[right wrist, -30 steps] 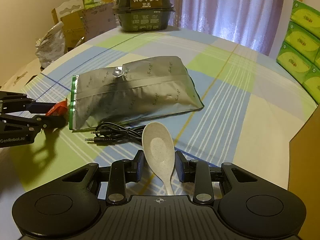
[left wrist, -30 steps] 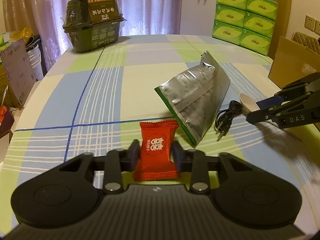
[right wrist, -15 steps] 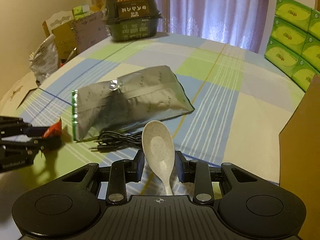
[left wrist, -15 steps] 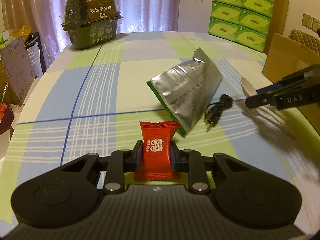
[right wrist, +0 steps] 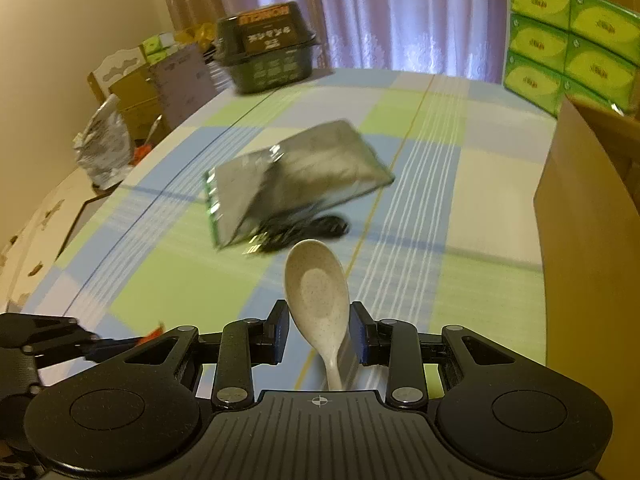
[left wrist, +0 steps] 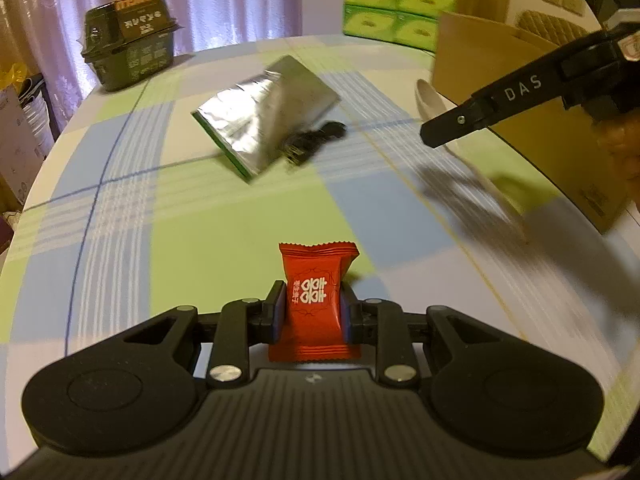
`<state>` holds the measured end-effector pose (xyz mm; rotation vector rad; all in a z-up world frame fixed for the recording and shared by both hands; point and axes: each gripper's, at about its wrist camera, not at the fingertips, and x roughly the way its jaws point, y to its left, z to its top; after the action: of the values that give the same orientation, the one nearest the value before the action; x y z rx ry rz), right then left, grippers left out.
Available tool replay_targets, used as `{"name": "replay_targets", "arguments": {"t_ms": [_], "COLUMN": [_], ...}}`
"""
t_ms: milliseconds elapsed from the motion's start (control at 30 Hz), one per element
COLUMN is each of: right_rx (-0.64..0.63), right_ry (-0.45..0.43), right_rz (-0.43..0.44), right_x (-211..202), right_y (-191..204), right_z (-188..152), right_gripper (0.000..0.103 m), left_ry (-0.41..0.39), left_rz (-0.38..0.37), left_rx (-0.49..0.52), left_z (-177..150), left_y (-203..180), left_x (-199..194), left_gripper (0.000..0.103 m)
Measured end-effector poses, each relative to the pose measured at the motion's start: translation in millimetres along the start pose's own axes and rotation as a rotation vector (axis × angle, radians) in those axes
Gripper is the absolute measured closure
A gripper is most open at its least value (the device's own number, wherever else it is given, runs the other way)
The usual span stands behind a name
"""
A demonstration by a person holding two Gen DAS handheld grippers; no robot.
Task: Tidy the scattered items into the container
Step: 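Lift the red candy packet and white spoon with both tools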
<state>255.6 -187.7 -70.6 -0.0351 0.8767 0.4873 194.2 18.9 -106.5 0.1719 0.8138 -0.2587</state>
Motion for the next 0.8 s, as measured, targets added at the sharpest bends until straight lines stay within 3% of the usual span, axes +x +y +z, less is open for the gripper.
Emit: {"name": "replay_targets", "arguments": {"t_ms": [333,800], "right_rx": [0.055,0.11], "right_ry": [0.064,0.033], "right_rz": [-0.008,-0.009], "right_x": [-23.5,-34.6], "right_y": [21.8,26.5], "right_z": [-70.9,-93.5], "right_gripper": [0.068,0.068], "left_ry": [0.017,0.051], "left_rz": [-0.008,-0.005], "left_rx": [-0.005,-0.064], "left_z": [-24.7,-33.6], "left_y": [-30.4,-45.2], "left_x": [-31.4,-47.3], "left_gripper": [0.081,0.081]}}
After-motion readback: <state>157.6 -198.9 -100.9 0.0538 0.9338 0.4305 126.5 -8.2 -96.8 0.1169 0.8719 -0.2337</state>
